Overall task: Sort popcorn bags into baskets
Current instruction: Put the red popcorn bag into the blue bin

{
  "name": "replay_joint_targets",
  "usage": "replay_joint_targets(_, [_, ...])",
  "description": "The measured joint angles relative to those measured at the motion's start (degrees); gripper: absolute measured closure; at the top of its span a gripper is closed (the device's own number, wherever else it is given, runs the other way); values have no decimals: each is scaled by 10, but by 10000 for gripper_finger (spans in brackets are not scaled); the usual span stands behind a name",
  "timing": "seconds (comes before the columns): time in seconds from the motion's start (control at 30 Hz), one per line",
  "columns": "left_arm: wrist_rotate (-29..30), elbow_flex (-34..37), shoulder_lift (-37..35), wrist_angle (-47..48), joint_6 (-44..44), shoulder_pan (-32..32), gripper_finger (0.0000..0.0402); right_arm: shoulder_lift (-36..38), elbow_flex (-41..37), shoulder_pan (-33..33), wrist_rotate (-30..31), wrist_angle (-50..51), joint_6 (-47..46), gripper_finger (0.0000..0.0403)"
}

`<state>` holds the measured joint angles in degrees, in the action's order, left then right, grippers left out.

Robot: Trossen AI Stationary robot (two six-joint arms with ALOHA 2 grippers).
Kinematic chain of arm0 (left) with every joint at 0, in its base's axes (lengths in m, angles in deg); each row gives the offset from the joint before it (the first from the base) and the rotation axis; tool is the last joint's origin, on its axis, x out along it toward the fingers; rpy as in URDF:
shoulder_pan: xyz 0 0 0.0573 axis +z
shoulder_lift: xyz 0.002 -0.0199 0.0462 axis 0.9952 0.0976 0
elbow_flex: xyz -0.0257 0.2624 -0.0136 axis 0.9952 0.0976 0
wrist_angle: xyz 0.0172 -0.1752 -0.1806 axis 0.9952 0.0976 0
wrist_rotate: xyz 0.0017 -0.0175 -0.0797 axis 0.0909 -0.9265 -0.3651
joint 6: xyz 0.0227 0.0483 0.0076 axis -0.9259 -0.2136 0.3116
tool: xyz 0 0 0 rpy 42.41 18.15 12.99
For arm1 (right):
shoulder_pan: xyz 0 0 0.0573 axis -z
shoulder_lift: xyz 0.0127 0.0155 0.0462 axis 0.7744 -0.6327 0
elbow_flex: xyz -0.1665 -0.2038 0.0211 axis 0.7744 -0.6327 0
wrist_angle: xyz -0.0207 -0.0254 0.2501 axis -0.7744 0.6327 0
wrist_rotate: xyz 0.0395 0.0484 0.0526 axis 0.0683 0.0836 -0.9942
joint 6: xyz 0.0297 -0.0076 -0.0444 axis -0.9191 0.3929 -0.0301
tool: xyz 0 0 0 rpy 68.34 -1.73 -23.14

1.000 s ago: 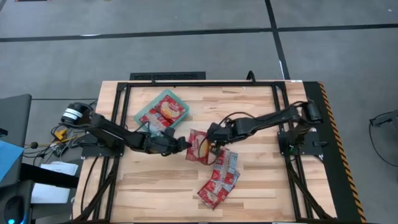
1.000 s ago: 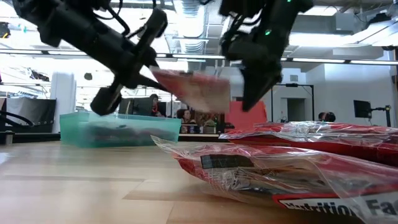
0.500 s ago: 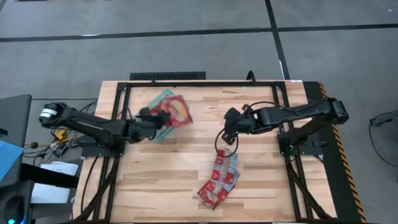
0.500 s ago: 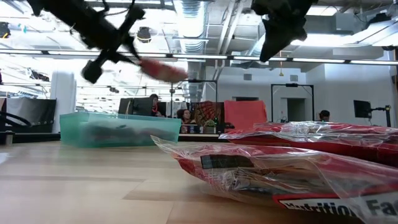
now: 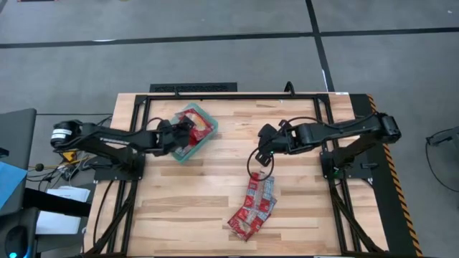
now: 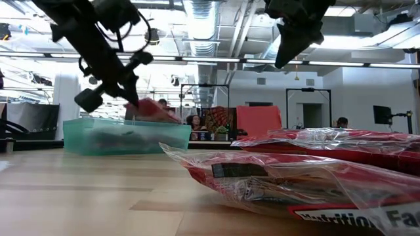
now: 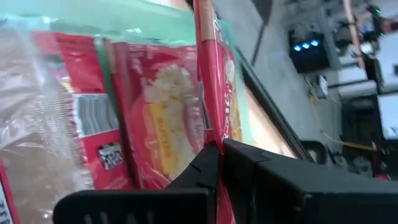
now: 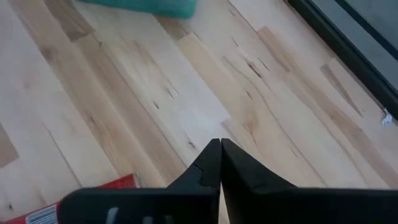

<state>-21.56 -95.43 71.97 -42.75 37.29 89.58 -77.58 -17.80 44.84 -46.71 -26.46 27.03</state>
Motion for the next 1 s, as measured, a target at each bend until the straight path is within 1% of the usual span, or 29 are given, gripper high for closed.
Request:
replay_joint_targets(0.17, [-16,0,39,-27,18,18,400,0,0,0,0,14,0,361])
replay_joint_targets(0.3, [-13,0,58,-57,27,25,381,0,0,-2,0,19,0,362])
replay_joint_targets(0.4, [6,0,60,-64,12,25,351,0,0,-5,0,24,0,368])
replay_joint_targets(0.53, [13,0,55,-63,-8,25,297,0,0,-5,-1,32,0,377])
replay_joint_targets(0.6, [10,-1,55,-61,-6,25,267,0,0,-5,-1,32,0,380])
replay_joint_targets(0.7, [-17,-1,48,-71,-11,25,226,0,0,-6,-4,32,0,381])
replay_joint_targets(0.77, [-43,-1,34,-100,-62,25,205,0,0,-11,-23,33,11,378])
replay_joint_targets(0.8, [-63,-1,23,-118,-104,25,197,0,0,-14,-45,34,22,376])
replay_joint_targets(0.9, [-136,-1,-17,-183,-241,25,180,0,-21,-26,-138,30,16,365])
replay_joint_targets(0.97, [-189,0,-50,-226,-313,25,174,0,-51,-41,-198,28,-15,358])
replay_joint_targets(1.0, [-219,-1,-64,-241,-342,25,173,0,-69,-51,-218,26,-38,356])
